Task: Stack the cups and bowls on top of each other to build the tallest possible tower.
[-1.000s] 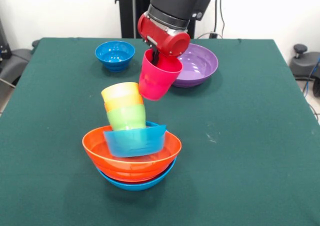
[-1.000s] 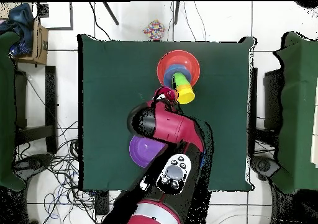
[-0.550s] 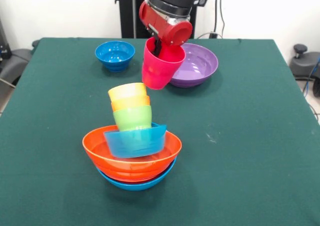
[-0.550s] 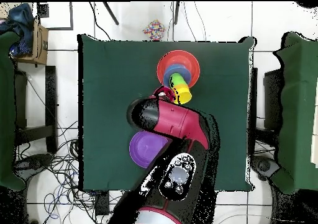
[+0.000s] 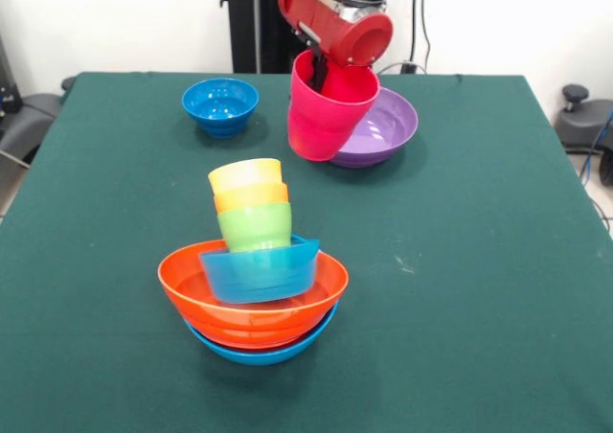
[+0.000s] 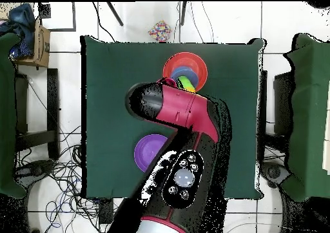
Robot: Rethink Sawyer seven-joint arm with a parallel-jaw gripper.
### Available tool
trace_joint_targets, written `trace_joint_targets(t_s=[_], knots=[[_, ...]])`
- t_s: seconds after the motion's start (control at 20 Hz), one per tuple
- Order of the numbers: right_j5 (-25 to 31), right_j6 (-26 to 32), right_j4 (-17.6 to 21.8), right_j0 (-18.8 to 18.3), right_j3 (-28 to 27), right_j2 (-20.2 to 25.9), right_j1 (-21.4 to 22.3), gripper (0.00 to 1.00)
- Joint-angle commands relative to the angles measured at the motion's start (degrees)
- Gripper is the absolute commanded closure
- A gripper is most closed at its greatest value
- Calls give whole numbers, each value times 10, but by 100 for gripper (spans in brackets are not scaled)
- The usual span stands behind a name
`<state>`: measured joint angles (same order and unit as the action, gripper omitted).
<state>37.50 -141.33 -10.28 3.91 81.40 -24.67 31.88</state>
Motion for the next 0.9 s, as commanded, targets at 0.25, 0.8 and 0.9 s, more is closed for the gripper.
trace_joint_targets(t_s=[0.25, 0.8, 0.9], knots=[[70, 59, 63, -17, -42, 45, -11, 100], [15, 80, 101, -35, -2, 64, 4, 100], [18, 84, 105, -41, 0, 70, 8, 100]])
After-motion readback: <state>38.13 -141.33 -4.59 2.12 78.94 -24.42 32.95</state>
